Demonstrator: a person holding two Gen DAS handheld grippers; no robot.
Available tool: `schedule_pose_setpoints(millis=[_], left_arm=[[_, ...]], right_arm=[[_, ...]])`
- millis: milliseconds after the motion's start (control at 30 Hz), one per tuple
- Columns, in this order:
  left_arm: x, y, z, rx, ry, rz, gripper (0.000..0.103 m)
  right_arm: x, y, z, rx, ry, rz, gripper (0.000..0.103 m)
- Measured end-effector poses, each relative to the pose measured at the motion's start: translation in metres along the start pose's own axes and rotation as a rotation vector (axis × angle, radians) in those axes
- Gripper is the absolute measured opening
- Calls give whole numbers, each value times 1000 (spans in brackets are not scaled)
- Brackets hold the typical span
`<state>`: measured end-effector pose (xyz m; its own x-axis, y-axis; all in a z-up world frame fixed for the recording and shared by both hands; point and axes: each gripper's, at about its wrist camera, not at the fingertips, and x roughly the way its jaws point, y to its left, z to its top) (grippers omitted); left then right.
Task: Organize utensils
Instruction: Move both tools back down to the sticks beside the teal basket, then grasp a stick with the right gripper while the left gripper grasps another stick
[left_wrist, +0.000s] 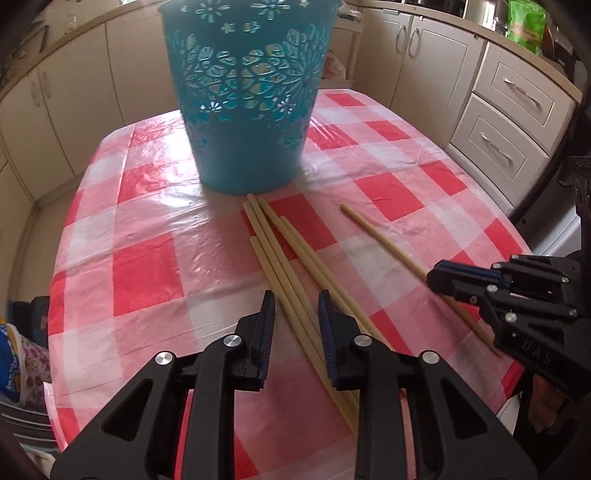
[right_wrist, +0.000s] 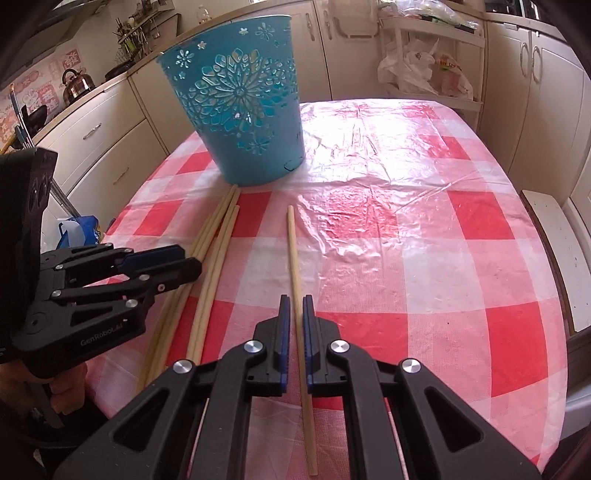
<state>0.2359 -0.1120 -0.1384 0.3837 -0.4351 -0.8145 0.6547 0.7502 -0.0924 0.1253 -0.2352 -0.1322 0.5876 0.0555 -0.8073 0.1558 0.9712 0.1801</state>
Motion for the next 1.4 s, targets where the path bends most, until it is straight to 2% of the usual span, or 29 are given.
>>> schedule_pose_setpoints(millis=[300,600,900,1167,1400], left_arm=[[-7,18,5,-84,1,49,25],[-2,31,8,-137,30,150,27],[-2,31,10,-168,32,115,27],[0,24,10,-151,36,114,27],[0,22,12,-146,42,115,27]], right_arm=[[5,-4,-1,8,2,-2,7],[5,-3,-1,1,-3,-8,7],[7,-2,-1,-3,-7,-12,7],[7,-2,-1,-6,-7,-14,8],[7,0,-1,-16,-8,-8,14]])
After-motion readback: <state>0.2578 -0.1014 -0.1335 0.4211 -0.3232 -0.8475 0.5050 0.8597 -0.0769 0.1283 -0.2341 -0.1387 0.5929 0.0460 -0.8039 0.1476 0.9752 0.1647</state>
